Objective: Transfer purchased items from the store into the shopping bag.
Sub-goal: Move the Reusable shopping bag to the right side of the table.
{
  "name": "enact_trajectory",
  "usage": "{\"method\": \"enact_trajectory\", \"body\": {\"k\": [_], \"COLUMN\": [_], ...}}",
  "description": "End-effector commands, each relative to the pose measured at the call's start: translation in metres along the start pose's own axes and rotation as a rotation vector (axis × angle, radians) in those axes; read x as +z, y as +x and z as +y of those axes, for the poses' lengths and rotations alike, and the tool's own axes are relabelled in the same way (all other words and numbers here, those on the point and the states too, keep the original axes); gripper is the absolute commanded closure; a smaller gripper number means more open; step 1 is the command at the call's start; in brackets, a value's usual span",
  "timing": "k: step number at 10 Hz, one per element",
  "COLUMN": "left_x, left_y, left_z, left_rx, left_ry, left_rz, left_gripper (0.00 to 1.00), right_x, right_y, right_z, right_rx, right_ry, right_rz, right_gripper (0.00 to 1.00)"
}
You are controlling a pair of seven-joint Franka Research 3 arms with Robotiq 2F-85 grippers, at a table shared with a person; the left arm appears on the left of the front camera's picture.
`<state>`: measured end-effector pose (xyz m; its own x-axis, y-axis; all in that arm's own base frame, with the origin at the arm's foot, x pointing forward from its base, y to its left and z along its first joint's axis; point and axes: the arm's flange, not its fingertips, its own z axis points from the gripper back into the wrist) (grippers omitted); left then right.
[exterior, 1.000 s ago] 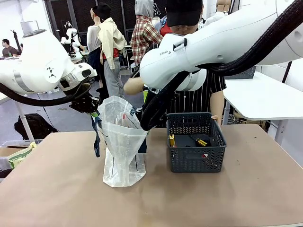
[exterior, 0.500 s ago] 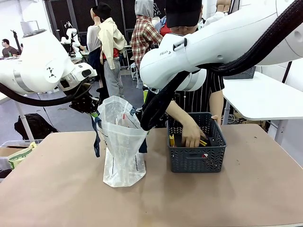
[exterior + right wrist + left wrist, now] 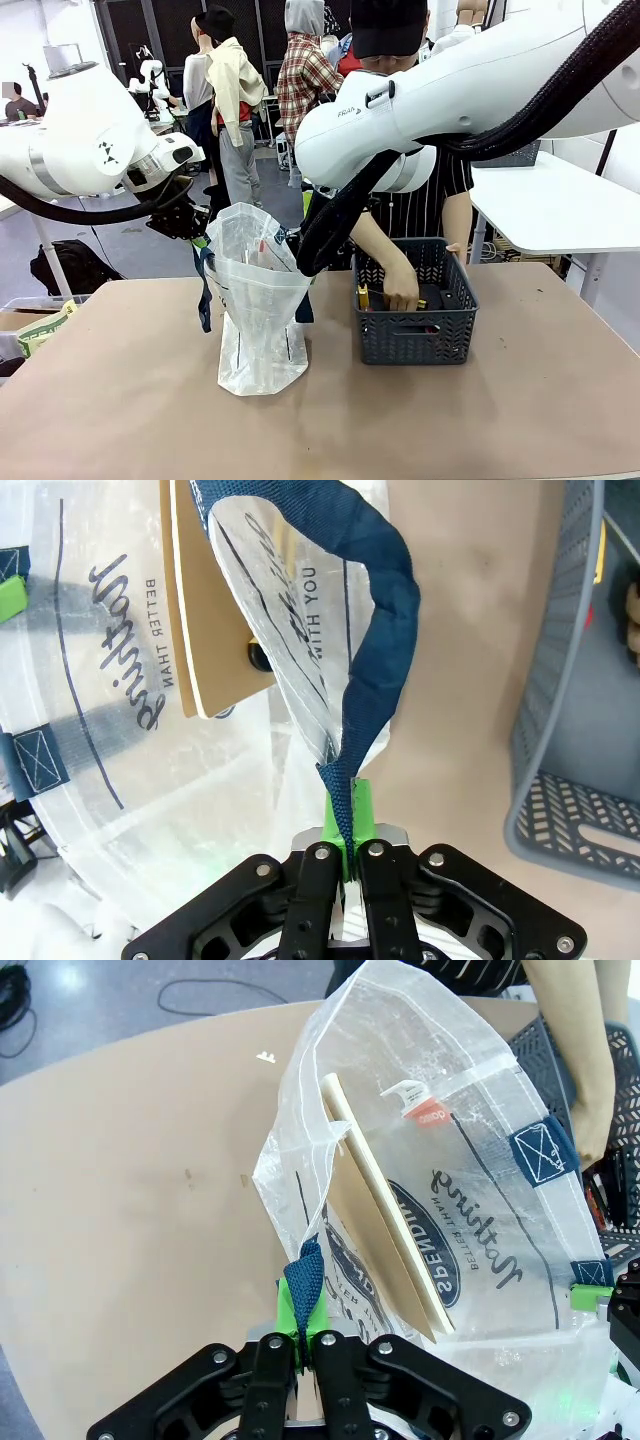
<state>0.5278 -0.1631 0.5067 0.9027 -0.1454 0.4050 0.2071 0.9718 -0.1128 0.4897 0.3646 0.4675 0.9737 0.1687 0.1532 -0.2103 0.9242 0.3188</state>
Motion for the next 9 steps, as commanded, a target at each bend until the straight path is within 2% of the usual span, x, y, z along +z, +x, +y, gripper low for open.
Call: {"method": "enact_trajectory", "body": {"k": [1,9], "left_x": [0.0023,0.0023], "left_y": [-0.0018,-0.0018], "left_z": [0.0009,0.0009], "left_rx": [-0.001,-0.001], "left_ry": [0.002,0.002], "left_rz": [0.001,0.001], "left_gripper": [1.00,1.00], "right_x": [0.0011,0.0011], "right_y": [0.0003,0.0003], "right_z": [0.0004,0.0004], "right_rx": [-0.004,-0.004], "right_ry": [0.007,0.007], "right_rz": [-0.003,-0.003], "right_gripper": [1.00,1.00]}}
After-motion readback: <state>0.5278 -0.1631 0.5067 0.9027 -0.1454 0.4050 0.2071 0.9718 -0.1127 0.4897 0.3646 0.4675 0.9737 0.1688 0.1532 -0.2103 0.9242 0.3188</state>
